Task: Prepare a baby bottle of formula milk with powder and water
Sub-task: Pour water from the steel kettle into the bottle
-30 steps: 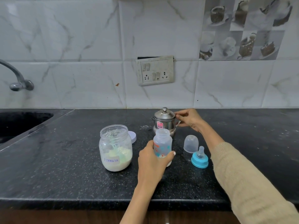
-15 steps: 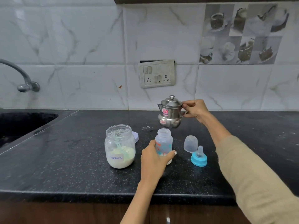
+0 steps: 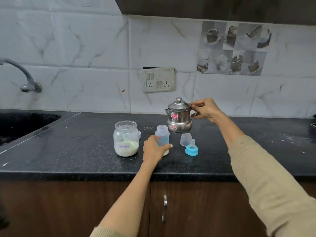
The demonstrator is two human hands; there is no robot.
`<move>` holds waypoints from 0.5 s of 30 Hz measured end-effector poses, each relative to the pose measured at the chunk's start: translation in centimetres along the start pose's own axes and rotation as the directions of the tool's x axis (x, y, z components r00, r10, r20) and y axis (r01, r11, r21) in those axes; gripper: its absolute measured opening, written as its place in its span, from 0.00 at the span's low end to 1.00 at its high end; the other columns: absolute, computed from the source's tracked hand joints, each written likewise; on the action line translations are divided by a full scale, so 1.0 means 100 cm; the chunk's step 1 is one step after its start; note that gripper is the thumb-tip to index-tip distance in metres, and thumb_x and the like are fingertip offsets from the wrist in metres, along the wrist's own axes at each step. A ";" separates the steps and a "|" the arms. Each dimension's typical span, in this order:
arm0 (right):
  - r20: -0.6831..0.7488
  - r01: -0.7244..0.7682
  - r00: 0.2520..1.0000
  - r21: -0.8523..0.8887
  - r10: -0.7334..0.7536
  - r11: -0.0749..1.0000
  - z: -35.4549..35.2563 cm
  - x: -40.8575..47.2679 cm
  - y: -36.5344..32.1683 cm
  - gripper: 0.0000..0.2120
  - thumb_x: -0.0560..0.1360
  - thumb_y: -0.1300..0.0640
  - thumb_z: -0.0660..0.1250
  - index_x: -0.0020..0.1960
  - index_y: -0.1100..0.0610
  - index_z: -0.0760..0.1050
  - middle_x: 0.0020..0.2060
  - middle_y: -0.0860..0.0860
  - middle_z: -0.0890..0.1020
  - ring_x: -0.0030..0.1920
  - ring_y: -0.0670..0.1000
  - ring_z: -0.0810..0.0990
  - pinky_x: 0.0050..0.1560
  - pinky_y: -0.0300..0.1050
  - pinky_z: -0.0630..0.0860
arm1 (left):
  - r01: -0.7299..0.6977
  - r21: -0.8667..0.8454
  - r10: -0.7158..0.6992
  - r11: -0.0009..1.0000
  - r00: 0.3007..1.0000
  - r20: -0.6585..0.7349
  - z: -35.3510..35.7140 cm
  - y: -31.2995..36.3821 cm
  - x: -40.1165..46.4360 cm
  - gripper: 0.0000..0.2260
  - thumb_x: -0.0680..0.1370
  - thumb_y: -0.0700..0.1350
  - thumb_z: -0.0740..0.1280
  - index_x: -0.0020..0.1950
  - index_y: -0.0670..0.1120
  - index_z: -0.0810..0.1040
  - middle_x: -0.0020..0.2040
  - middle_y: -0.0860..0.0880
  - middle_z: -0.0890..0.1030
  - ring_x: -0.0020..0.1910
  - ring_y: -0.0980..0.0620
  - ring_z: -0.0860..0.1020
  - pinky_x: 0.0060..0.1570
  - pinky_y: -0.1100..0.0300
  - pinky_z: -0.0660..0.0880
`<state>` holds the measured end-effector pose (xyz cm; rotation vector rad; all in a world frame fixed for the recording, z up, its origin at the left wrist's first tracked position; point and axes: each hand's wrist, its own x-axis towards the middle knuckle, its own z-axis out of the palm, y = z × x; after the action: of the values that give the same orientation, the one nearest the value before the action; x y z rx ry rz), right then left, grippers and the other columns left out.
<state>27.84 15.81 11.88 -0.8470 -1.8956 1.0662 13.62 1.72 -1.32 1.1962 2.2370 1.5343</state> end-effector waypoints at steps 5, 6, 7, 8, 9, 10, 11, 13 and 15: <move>0.026 -0.018 0.999 -0.082 0.020 0.997 -0.005 -0.015 -0.005 0.11 0.77 0.67 0.64 0.58 0.65 0.79 0.45 0.57 0.81 0.38 0.52 0.81 0.36 0.40 0.82 | -0.013 0.039 0.012 0.999 1.000 0.021 -0.003 0.002 -0.002 0.29 0.66 0.56 0.76 0.60 0.41 0.74 0.58 0.44 0.79 0.57 0.45 0.76 0.56 0.50 0.75; 0.028 -0.020 0.999 -0.102 0.023 0.995 -0.005 -0.017 -0.006 0.11 0.77 0.67 0.64 0.58 0.65 0.79 0.47 0.57 0.81 0.40 0.53 0.81 0.37 0.41 0.82 | -0.013 0.044 0.013 0.999 1.000 0.019 -0.004 0.002 -0.002 0.29 0.66 0.56 0.76 0.60 0.41 0.74 0.58 0.43 0.79 0.57 0.45 0.76 0.56 0.51 0.75; 0.029 -0.022 0.999 -0.117 0.026 0.993 -0.005 -0.019 -0.006 0.11 0.77 0.67 0.64 0.58 0.64 0.79 0.47 0.57 0.81 0.41 0.54 0.81 0.38 0.41 0.82 | -0.015 0.046 0.014 0.999 1.000 0.019 -0.004 0.001 -0.002 0.29 0.67 0.55 0.76 0.60 0.41 0.74 0.58 0.43 0.79 0.57 0.45 0.76 0.55 0.51 0.75; 0.031 -0.024 0.999 -0.129 0.028 0.991 -0.005 -0.021 -0.007 0.11 0.77 0.67 0.64 0.58 0.64 0.79 0.47 0.57 0.81 0.43 0.55 0.82 0.39 0.42 0.82 | -0.017 0.047 0.016 0.999 1.000 0.020 -0.004 0.001 -0.002 0.29 0.67 0.55 0.76 0.60 0.41 0.74 0.58 0.43 0.79 0.57 0.44 0.76 0.56 0.52 0.75; 0.035 -0.023 0.999 -0.138 0.028 0.990 -0.005 -0.022 -0.007 0.11 0.77 0.67 0.64 0.58 0.64 0.79 0.48 0.57 0.81 0.43 0.56 0.81 0.38 0.41 0.82 | -0.020 0.049 0.019 0.999 1.000 0.021 -0.004 0.001 -0.003 0.29 0.67 0.55 0.76 0.60 0.41 0.74 0.58 0.43 0.78 0.57 0.44 0.76 0.56 0.52 0.74; 0.042 -0.023 0.999 -0.145 0.029 0.989 -0.004 -0.022 -0.007 0.11 0.77 0.67 0.64 0.58 0.64 0.79 0.48 0.57 0.81 0.43 0.55 0.81 0.38 0.41 0.82 | -0.020 0.050 0.019 0.999 1.000 0.022 -0.004 0.001 -0.003 0.29 0.67 0.55 0.76 0.60 0.41 0.74 0.58 0.43 0.78 0.57 0.44 0.76 0.56 0.52 0.74; 0.048 -0.022 0.998 -0.150 0.029 0.988 -0.004 -0.022 -0.008 0.11 0.77 0.67 0.64 0.58 0.64 0.79 0.48 0.57 0.81 0.41 0.54 0.81 0.36 0.40 0.82 | -0.018 0.048 0.017 0.999 1.000 0.023 -0.004 0.001 -0.003 0.29 0.67 0.55 0.76 0.60 0.41 0.74 0.58 0.43 0.78 0.57 0.44 0.76 0.56 0.52 0.74; 0.053 -0.017 0.998 -0.164 0.026 0.986 -0.002 -0.021 -0.010 0.11 0.77 0.67 0.65 0.57 0.64 0.79 0.48 0.57 0.82 0.38 0.51 0.81 0.34 0.38 0.82 | -0.013 0.037 0.012 0.999 1.000 0.025 -0.004 0.001 -0.003 0.29 0.67 0.55 0.76 0.60 0.41 0.74 0.58 0.43 0.78 0.57 0.45 0.76 0.56 0.51 0.74; 0.051 -0.017 0.998 -0.196 0.027 0.980 0.000 -0.019 -0.013 0.10 0.76 0.66 0.65 0.57 0.64 0.79 0.47 0.56 0.82 0.38 0.51 0.81 0.35 0.39 0.82 | -0.012 0.030 0.011 0.999 1.000 0.025 -0.003 0.001 -0.003 0.29 0.66 0.55 0.76 0.60 0.41 0.74 0.58 0.43 0.78 0.57 0.45 0.76 0.56 0.50 0.75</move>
<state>28.52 13.67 12.46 -0.9600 -2.0657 0.9339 13.68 1.32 -1.14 1.2315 2.2489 1.4867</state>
